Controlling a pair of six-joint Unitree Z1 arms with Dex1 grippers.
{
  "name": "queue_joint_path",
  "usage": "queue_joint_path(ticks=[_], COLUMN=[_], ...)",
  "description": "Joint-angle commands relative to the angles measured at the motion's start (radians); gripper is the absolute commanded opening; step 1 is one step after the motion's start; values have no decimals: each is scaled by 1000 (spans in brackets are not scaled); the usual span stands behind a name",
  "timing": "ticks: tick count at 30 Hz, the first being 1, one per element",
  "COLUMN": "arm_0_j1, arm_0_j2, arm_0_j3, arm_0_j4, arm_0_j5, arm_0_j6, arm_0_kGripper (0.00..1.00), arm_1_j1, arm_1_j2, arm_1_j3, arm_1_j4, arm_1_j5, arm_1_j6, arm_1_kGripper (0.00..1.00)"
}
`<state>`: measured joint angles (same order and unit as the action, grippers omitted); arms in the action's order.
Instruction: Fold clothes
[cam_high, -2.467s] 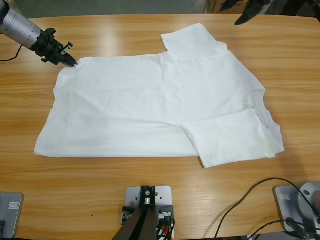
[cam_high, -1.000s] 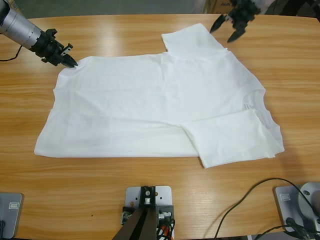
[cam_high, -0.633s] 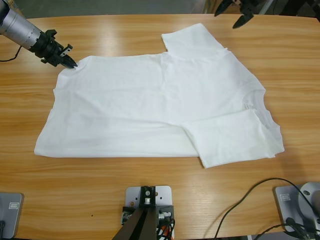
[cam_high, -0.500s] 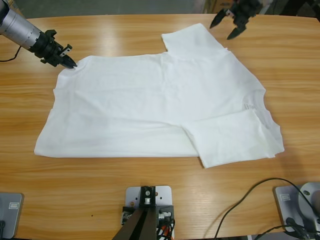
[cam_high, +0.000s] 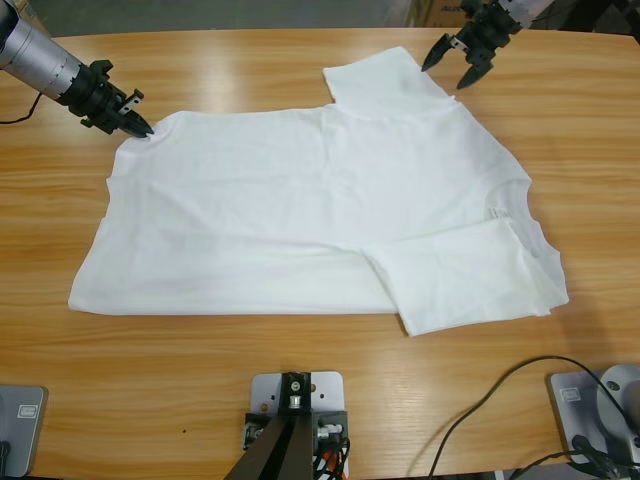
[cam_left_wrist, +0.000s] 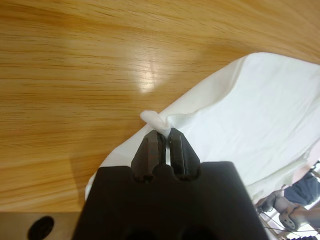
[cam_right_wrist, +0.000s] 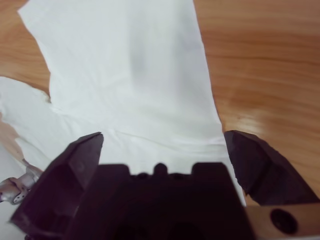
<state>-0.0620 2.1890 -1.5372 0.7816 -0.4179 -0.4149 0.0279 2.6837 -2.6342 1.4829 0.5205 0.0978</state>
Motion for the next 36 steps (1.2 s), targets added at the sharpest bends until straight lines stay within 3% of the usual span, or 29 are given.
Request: queue_joint_path(ticks=[1,8,18,36], arm_0_j1=[14,18,19,25], arm_0_j2=[49,52,59,67], arm_0_j3=[9,9,9,8], arm_0_j4=[22,24,28,34], arm_0_j5=[-12,-12,-12,-12], arm_0_j6=[25,28,35,48], arm_0_kGripper=[0,0,0,0], arm_1_j1=[7,12,-1,1], arm_1_j2=[110,154,74,141], arm_1_j3=[-551,-593,-603,-599], arm_1_j4=[-30,-43,-160,-79], arm_1_j5=[58,82,112,118], arm_1_j6=[-29,-47,-40,-34], arm_1_kGripper=[996,996,991,978])
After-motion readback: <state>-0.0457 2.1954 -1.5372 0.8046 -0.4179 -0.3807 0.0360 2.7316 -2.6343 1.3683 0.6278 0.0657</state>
